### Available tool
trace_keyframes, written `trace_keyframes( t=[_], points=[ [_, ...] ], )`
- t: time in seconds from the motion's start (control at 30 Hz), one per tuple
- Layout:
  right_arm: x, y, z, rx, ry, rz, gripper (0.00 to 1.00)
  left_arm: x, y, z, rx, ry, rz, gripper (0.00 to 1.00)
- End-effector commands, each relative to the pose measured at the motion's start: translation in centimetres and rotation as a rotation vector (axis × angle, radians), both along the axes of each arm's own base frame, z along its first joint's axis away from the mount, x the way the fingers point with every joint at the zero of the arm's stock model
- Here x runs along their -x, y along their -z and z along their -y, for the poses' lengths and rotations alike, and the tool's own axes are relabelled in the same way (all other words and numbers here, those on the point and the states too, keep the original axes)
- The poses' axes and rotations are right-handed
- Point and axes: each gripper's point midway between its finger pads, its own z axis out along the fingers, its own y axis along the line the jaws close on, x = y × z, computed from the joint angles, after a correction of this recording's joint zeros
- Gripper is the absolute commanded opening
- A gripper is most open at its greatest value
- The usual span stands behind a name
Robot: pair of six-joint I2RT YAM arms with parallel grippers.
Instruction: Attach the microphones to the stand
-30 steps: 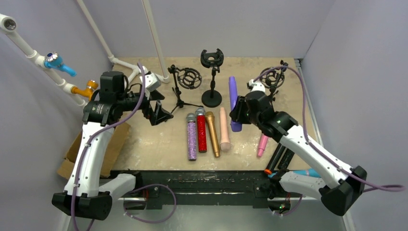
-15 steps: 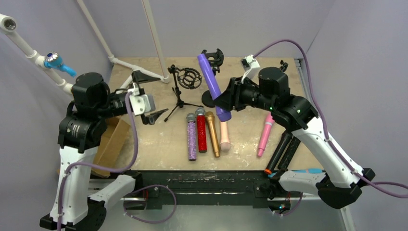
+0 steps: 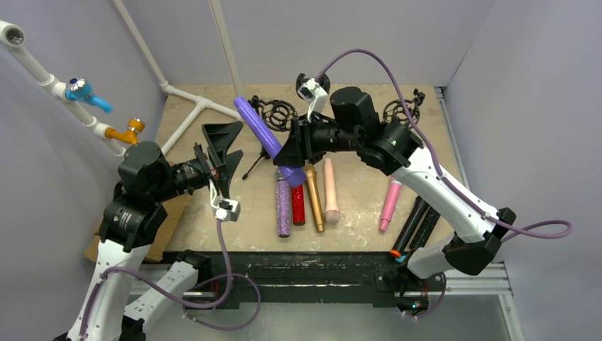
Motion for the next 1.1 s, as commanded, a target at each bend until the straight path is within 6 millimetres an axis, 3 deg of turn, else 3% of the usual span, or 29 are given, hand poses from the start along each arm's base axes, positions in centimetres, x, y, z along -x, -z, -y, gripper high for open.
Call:
trace_keyframes(
  t=[0.0, 0.27, 0.43, 0.6, 0.77, 0.8, 0.87, 0.97, 1.07],
  points=[
    [1.8, -4.2, -1.0, -0.114, -0.099, 0.047, 0.18, -0.9, -0.4, 0.4, -0.133, 0.015, 0.229, 1.0],
    [2.8, -2.8, -3.2, -0.096, -0.156, 0.013, 0.18, -2.3, -0.6, 0.9, -0.127, 0.002, 0.289, 0.96],
    [2.7, -2.8, -4.2, -0.106, -0.17, 0.006, 0.18, -2.9, 0.6, 0.5, -0.165, -0.031, 0.257, 0.79],
    [2.5, -2.9, -4.8, -0.118, -0.178, 0.005, 0.18, -3.4, 1.2, -0.2, -0.161, -0.077, 0.195, 0.51],
    [2.4, -3.1, -5.3, -0.13, -0.194, -0.001, 0.18, -3.0, 1.9, -0.3, -0.176, -0.07, 0.181, 0.47],
    [2.4, -3.2, -5.4, -0.131, -0.195, 0.001, 0.18, -3.0, 2.2, -0.3, -0.181, -0.069, 0.17, 0.43],
    [2.3, -3.6, -5.4, -0.135, -0.194, 0.009, 0.25, -2.9, 2.8, -0.4, -0.19, -0.072, 0.149, 0.29],
    [2.1, -4.7, -5.3, -0.143, -0.192, 0.039, 0.44, -2.7, 4.0, -0.7, -0.175, -0.083, 0.068, 0.03],
    [1.3, -6.2, -5.0, -0.139, -0.156, 0.103, 0.61, -2.0, 5.1, -1.0, -0.079, -0.107, -0.098, 0.0]
  ],
)
